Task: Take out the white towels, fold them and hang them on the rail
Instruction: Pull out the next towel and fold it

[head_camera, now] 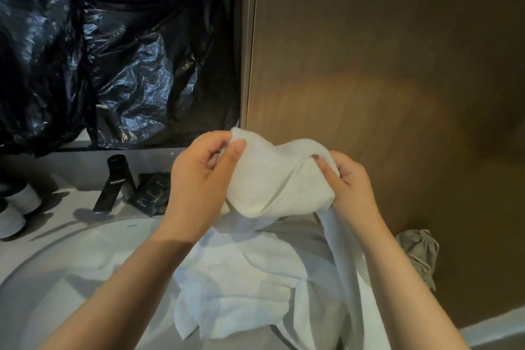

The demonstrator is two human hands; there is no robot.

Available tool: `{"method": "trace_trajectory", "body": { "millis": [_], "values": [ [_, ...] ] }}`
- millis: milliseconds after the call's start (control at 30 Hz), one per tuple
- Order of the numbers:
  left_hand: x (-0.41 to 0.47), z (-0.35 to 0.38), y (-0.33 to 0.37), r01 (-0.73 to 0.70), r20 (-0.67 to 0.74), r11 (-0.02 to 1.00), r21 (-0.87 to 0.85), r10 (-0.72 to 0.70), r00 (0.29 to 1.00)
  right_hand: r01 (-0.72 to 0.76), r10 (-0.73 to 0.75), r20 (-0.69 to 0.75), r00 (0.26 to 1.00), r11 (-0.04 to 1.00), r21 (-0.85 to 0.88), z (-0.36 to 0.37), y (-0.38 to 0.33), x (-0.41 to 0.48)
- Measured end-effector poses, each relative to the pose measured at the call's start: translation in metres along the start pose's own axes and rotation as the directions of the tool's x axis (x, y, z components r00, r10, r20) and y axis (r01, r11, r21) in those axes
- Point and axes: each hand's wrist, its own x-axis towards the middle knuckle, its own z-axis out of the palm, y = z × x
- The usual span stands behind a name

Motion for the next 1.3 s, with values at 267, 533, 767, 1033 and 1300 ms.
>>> {"method": "trace_trajectory", "body": {
  "millis": [267,533,767,1033,1300],
  "values": [
    [-0.018,0.020,-0.089,0.317,0.140,0.868,0.383,-0.393,0.909,-0.531,0.629,0.081,0.774,0.712,-0.459,-0.021,0.049,-0.007],
    [-0.056,0.013,-0.113,0.519,0.169,0.827,0.215,-0.555,0.815,-0.412,0.384,-0.153,0.910,0.806,-0.425,-0.011,0.057,-0.039],
    [-0.074,0.007,-0.109,0.494,0.168,0.864,0.103,-0.504,0.847,0.038,0.286,0.315,0.905,0.683,-0.730,0.035,0.040,-0.038],
    [-0.085,-0.002,-0.125,0.493,0.204,0.848,0.197,-0.527,0.825,-0.237,0.254,-0.022,0.967,0.863,-0.445,0.018,0.063,-0.046],
    [-0.089,-0.011,-0.137,0.372,0.221,0.878,0.302,-0.444,0.869,-0.644,0.584,-0.374,0.720,0.764,-0.047,0.000,0.079,-0.065]
  ]
}}
